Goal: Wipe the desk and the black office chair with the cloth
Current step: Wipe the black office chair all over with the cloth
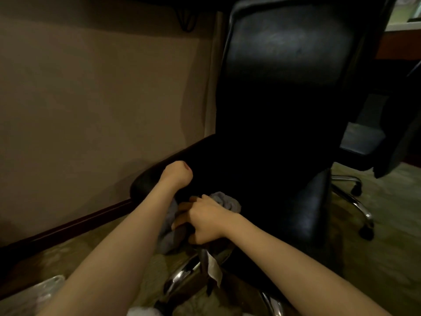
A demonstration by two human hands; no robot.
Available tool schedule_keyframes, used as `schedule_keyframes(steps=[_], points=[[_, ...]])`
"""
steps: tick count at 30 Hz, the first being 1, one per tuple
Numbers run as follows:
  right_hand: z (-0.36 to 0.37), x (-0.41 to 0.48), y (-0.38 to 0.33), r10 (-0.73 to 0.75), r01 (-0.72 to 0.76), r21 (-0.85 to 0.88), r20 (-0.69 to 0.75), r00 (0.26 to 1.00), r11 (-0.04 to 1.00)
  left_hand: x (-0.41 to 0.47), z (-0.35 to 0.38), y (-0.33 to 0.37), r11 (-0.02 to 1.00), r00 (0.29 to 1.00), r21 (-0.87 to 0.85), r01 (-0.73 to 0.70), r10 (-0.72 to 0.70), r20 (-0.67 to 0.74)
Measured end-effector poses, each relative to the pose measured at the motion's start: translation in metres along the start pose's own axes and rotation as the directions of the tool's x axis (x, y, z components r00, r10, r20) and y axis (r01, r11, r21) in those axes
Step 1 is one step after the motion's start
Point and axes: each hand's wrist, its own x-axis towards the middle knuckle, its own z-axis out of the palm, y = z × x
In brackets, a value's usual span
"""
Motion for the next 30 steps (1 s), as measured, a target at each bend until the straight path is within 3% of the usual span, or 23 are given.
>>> schedule_keyframes(steps=[9, 17, 23, 30], points=[[0.014, -0.024, 0.0, -0.016, 0.009, -0.084, -0.088, 0.996, 0.996, 0.005, 0.034, 0.025, 0.985, 0.97, 0.115, -0.128, 0.1, 0.223], [0.023, -0.067, 0.008, 0.028, -0.029, -0.013, -0.091, 0.995, 0.999, 0.008, 0.059, 0.025, 0.958, 0.979, 0.239, -0.16, 0.124, 0.16], [0.027, -0.088, 0.014, 0.091, -0.094, -0.026, -0.092, 0.992, 0.995, 0.007, 0.082, 0.057, 0.944, 0.93, 0.146, -0.296, 0.25, 0.269], [0.03, -0.099, 0.022, 0.08, -0.069, 0.115, -0.098, 0.992, 0.991, -0.01, 0.107, 0.089, 0.937, 0.93, 0.186, -0.296, 0.238, 0.28]])
